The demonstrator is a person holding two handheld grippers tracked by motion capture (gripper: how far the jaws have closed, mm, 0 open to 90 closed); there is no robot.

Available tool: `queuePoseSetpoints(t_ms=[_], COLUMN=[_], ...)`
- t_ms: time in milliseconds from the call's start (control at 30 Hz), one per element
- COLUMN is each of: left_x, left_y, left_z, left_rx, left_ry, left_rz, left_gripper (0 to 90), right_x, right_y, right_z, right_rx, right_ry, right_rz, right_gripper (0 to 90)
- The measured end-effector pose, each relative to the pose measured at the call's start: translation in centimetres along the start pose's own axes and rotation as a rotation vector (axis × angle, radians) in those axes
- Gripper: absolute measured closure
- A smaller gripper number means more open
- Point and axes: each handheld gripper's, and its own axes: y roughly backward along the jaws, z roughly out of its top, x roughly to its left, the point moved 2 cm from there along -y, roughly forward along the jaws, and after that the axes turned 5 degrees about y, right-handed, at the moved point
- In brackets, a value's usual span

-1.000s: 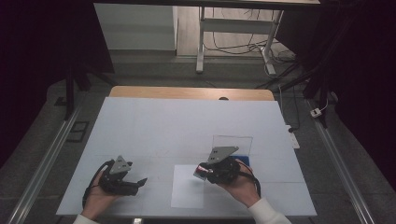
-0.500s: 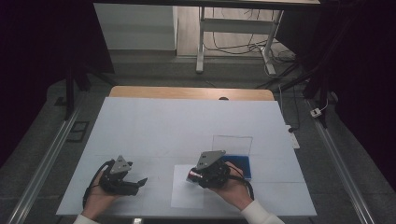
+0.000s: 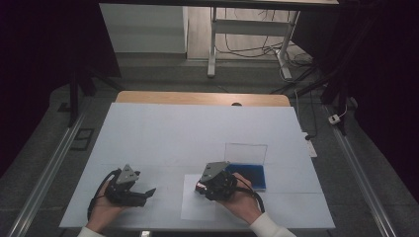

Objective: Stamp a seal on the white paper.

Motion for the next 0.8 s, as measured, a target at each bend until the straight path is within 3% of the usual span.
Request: queuePoseSetpoints(t_ms=[800], left_x=[0.0], left_y=[0.0], left_z=[0.0], left_rx=[0.003], left_ry=[-0.002], left_rz=[-0.002], left_gripper=[16.8], right_x=[0.1], right_y=[-1.5], right_z=[-0.2], right_rx=[0.042], right_ry=[-0.01], right_rz=[-0.008], right_gripper=[70.3])
